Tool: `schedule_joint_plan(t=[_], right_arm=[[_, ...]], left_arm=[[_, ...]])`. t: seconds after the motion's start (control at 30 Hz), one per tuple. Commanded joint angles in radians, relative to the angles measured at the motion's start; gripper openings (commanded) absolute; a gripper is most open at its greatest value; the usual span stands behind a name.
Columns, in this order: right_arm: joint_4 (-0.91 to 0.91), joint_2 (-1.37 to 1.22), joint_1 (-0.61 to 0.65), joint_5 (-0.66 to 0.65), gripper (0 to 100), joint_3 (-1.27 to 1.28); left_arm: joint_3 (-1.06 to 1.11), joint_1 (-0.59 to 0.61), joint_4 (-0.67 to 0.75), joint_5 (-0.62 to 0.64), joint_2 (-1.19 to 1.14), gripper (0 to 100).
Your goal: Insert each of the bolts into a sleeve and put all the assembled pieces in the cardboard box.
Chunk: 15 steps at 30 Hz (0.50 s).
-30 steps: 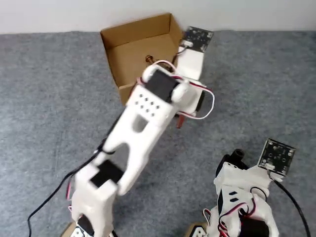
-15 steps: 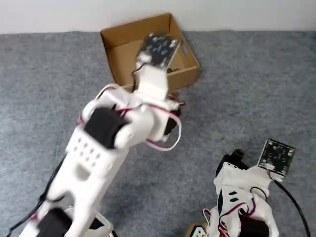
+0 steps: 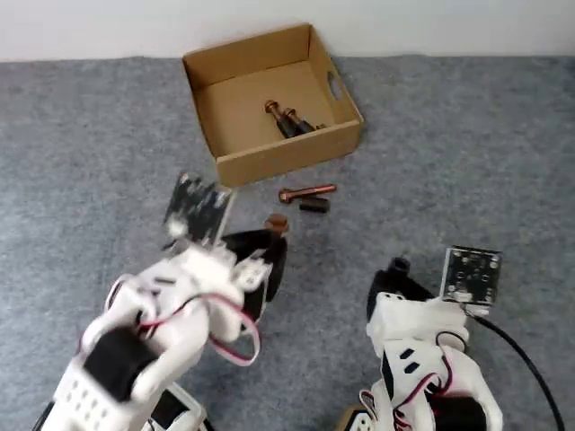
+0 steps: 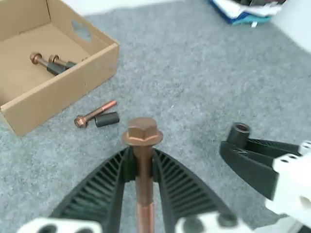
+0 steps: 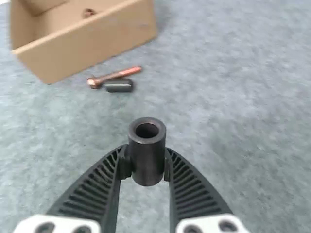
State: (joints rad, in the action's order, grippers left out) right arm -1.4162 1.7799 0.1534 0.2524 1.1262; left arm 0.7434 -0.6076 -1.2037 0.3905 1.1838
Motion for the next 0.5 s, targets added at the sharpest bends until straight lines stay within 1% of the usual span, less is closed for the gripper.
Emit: schedule_joint_plan(t=[0.0,0.2,0.33,0.4,0.47], right_arm=[[0.050,0.002,0.105,-0.057,0.8,0.000],[0.116,-0.005,0.285,-0.167,0.8,0.043],[0.145,-0.001,0.410,-0.278,0.8,0.066],[0.162,-0.001,0.453,-0.313,0.8,0.078],[0.177,-0.001,0.492,-0.336,0.8,0.089]], left_arm=[[0.045,0.002,0.038,-0.011,0.183,0],[0.151,0.002,0.055,-0.006,0.431,0],[0.249,0.002,0.138,-0.008,0.575,0],[0.305,0.002,0.181,-0.008,0.632,0],[0.328,0.002,0.210,-0.003,0.640,0]])
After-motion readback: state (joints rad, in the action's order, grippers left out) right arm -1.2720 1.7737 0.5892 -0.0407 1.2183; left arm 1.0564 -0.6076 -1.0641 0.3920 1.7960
